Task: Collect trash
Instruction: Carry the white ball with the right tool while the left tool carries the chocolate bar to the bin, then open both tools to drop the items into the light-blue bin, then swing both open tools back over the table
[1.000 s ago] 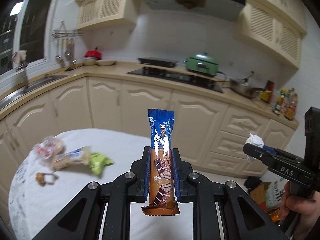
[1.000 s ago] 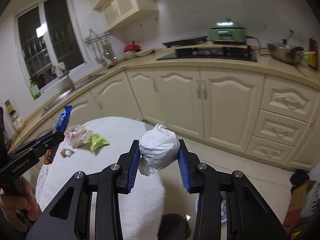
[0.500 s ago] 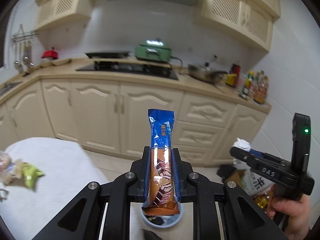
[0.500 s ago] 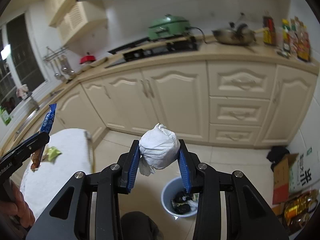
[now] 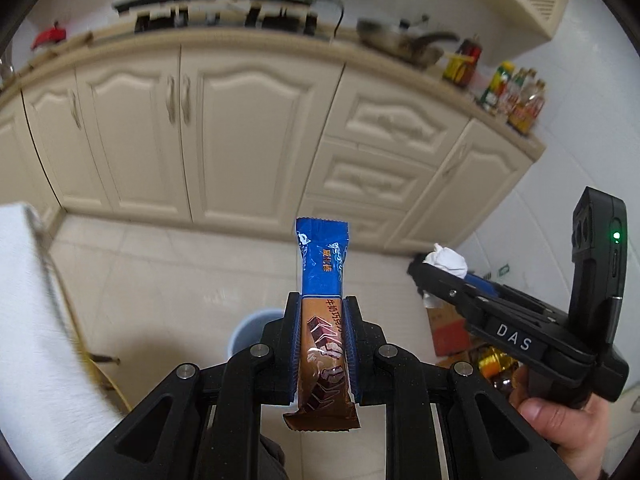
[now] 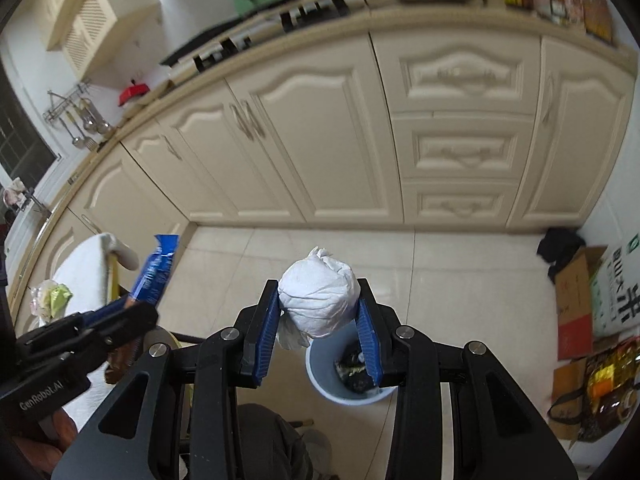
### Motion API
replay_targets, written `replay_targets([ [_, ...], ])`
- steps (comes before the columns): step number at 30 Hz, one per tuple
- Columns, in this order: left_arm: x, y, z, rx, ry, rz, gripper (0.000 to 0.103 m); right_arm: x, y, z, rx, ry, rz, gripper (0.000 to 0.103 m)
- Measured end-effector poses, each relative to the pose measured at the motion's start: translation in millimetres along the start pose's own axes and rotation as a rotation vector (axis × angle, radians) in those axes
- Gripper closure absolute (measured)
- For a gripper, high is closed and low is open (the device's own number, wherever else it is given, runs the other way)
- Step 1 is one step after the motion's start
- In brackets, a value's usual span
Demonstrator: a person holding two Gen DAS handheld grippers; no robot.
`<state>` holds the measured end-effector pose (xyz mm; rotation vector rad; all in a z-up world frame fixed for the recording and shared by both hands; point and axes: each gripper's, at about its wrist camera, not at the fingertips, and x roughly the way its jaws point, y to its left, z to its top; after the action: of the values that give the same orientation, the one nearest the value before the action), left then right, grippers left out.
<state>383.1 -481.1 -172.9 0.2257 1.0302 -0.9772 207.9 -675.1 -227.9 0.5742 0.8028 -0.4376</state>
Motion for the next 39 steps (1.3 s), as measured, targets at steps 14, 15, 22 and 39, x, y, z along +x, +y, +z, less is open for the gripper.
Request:
replay_targets([
  [14,129.7,30.5,74.1,-0.078,0.187,0.035,0.045,86.1,-37.1,-9.0,0.109,0.158,0.032,0.059],
  [15,129.4,31.4,75.8,-0.075,0.185,0.052,0.032,88.9,-39.2,-10.0,0.116,0.162,0.03,0.046],
  [22,112.4,25.3,95.9,-0.069,0.089,0.146,0.007,88.5,-43.4,-19.2,0.158,0.162,0.012,0.0],
  [39,-58.4,13.8,16.4,-0.007,-0.197,0.183,0.001,18.8,7.7,-19.0,0.118,0.091,-0.048,0.0],
])
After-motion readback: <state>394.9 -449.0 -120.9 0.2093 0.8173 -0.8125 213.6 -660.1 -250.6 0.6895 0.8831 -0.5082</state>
